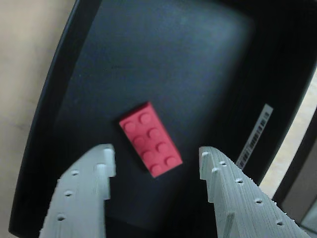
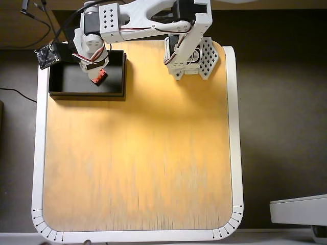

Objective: Grasp a lego block and put it in the bin.

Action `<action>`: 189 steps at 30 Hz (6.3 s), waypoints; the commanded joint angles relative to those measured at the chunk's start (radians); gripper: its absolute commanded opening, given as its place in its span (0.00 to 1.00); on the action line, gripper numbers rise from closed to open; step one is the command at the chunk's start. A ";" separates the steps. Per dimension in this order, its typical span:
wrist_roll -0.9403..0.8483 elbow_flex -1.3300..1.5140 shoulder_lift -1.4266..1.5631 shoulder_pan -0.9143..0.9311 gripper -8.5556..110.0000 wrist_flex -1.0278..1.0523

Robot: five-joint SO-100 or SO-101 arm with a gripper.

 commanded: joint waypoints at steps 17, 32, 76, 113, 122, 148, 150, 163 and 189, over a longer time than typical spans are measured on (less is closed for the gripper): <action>-0.414 -0.018 0.445 -0.325 0.25 -0.118; -0.448 -0.018 0.663 -0.810 0.08 -0.256; -0.336 1.281 1.514 -1.557 0.07 -0.439; -0.468 1.344 1.548 -1.598 0.07 0.152; -0.468 1.344 1.548 -1.598 0.07 0.152; -0.468 1.344 1.548 -1.598 0.07 0.152; -0.468 1.344 1.548 -1.598 0.07 0.152; -0.468 1.344 1.548 -1.598 0.07 0.152; -0.468 1.344 1.548 -1.598 0.07 0.152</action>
